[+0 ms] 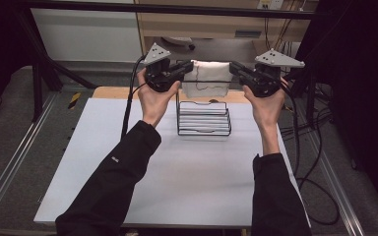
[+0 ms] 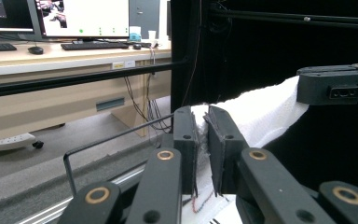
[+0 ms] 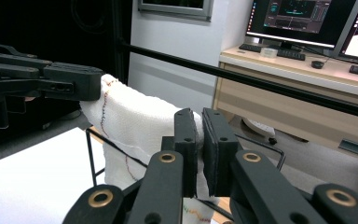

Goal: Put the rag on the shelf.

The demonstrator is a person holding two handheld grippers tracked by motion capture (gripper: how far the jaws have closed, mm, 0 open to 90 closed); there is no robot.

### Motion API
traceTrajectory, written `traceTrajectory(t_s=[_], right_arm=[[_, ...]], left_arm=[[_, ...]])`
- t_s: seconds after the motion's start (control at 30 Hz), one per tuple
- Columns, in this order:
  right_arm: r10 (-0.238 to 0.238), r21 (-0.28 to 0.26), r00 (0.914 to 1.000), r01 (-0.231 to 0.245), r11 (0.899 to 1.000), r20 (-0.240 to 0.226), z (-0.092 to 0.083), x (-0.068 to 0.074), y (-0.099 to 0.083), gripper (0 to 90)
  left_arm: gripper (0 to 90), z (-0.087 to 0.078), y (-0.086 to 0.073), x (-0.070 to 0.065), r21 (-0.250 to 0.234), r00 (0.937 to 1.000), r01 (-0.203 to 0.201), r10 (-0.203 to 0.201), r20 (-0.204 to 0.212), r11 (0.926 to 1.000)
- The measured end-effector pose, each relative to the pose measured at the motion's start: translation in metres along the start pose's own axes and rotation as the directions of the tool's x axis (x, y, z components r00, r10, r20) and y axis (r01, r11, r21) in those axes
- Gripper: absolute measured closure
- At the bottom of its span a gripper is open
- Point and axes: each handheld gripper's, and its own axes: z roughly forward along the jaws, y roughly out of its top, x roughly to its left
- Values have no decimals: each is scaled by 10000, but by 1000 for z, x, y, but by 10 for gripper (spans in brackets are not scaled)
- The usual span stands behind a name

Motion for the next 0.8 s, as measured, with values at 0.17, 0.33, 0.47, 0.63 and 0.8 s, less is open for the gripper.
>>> traceTrajectory(t_s=[0.17,0.33,0.47,0.63,0.8], right_arm=[[-69,94,10000,70,9999,-37,-2,4,-5,852],[-45,145,9999,46,9999,-92,-3,5,-12,852],[-70,154,9998,72,9999,-175,-5,7,-16,852],[-141,343,9994,152,9993,-315,-8,9,-22,851],[-221,605,9986,250,9979,-485,-9,12,-29,850]], left_arm=[[821,-1,-6,-1,193,10000,-23,24,-35,9998],[821,-1,-10,-2,274,10000,-38,37,7,9996],[820,-4,-14,-4,364,9999,-58,55,105,9993],[815,-6,-20,-7,574,9999,-92,84,143,9983],[810,-8,-27,-9,887,9997,-87,68,217,9960]])
